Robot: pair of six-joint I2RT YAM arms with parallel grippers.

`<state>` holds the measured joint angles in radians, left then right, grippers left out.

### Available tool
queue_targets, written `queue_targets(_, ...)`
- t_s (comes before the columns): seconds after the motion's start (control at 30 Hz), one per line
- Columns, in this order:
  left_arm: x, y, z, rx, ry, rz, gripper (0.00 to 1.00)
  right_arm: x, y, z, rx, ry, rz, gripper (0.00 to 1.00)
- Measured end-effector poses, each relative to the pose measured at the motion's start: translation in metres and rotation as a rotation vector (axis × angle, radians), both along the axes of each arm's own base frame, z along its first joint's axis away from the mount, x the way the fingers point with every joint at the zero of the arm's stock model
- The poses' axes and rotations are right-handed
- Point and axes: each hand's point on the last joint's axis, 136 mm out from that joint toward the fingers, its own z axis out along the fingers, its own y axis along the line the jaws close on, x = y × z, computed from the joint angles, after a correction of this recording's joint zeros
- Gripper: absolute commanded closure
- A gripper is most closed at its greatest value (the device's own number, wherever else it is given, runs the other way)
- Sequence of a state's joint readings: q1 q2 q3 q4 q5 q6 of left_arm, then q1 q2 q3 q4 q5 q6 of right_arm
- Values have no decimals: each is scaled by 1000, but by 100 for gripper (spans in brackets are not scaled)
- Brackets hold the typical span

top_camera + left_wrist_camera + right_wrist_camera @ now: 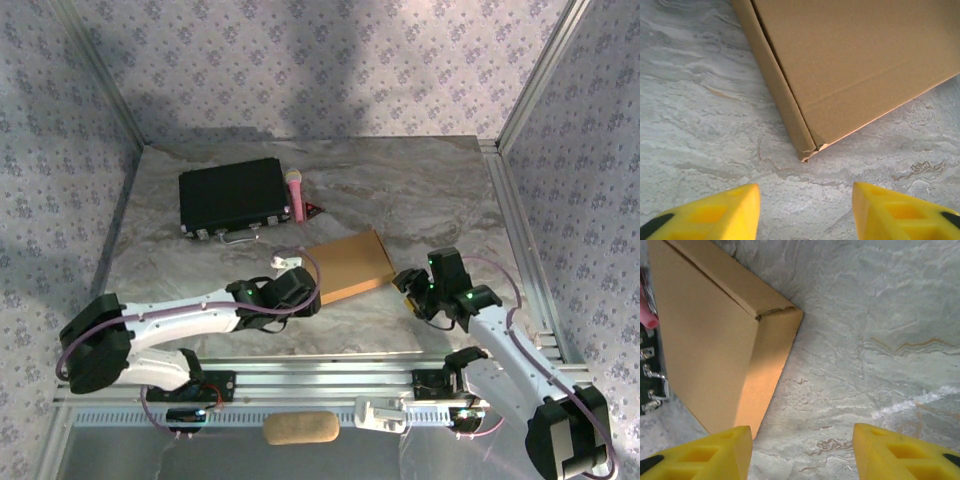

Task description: Fold the paper box

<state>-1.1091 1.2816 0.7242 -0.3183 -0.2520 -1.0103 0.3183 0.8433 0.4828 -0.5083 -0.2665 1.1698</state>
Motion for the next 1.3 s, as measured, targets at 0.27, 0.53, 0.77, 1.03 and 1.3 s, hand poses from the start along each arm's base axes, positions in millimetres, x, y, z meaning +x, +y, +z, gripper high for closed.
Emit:
queue_targets(0.27,18,38,53,-96,-101,88,0,25,-26,75,-253,-224,87,1)
queue_targets(0.53,23,140,61,-30,-227,317,0,16,-87,99,-606,-333,34,1)
queue_targets(0.77,33,245,76,216,-410,630,0,32,-118,57,-903,-558,55,1)
queue_targets(1.03,59,280,52,487,-570,571,0,58,-148,27,-1077,-576,3,1)
queue_targets(1.3,97,329,1,547,-460,617,0,91,-158,-3,-1108,-523,23,1)
